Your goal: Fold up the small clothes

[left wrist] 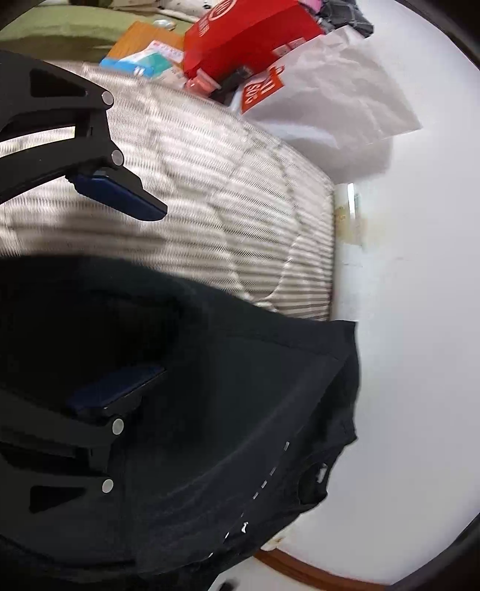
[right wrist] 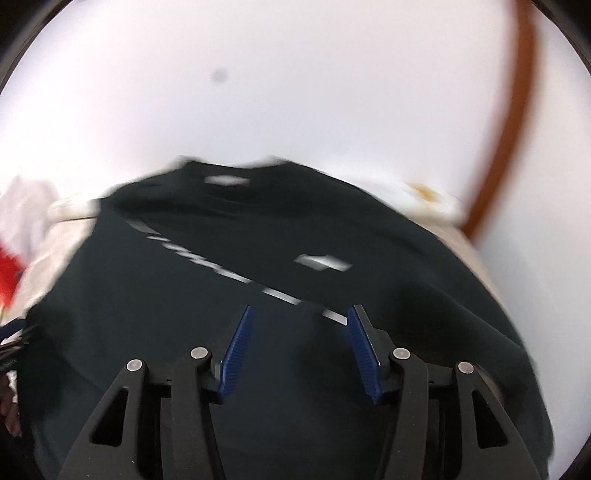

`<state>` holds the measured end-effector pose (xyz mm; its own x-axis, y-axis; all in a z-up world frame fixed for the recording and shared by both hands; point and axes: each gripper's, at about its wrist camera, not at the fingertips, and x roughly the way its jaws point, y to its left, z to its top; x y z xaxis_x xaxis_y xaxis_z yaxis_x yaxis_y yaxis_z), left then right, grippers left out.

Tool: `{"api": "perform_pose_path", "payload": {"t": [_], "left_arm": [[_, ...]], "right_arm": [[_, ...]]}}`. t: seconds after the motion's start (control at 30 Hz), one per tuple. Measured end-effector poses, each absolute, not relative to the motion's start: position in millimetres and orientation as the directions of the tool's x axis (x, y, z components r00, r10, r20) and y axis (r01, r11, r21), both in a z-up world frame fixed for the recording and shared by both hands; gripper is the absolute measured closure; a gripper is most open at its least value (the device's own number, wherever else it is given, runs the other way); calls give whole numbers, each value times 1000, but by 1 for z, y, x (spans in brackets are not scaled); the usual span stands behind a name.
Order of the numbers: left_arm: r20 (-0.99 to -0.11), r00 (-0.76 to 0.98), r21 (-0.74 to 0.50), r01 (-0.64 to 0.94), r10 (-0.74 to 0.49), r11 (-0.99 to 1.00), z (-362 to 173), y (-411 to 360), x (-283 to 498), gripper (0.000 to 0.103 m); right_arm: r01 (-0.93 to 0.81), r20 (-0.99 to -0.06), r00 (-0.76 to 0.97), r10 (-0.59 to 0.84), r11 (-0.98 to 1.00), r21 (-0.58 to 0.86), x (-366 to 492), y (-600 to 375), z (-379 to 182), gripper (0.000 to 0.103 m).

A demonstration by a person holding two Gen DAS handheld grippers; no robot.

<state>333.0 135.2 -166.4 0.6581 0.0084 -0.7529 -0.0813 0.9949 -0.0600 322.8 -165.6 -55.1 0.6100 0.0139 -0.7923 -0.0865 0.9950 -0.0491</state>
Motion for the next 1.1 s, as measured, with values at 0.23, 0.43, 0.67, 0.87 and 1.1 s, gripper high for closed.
{"api": "perform_pose_path", "payload": {"t": [0.23,0.43,0.67,0.87,1.1], "left_arm": [[-731,681,-91,-26,-49,995,-162,153,327,31],[-726,687,8,6,1,1000,-172,136,334,44],[-743,667,-69,8,-57,998,-181,139,341,63],[-734,672,-119,21,-102,993,-181,139,339,78],[-711,688,-225,-24,-147,974,-180,156,338,95]], "right_arm": [[-345,-780,586,219,939,5,387,-35,-71,50],[-421,-785,525,329,902,97,430,25,-92,50],[-515,-803,433,410,843,153,488,76,-119,50],[-511,-801,378,463,827,237,514,85,-138,58],[-558,-743,411,529,790,253,501,94,-115,94]]}}
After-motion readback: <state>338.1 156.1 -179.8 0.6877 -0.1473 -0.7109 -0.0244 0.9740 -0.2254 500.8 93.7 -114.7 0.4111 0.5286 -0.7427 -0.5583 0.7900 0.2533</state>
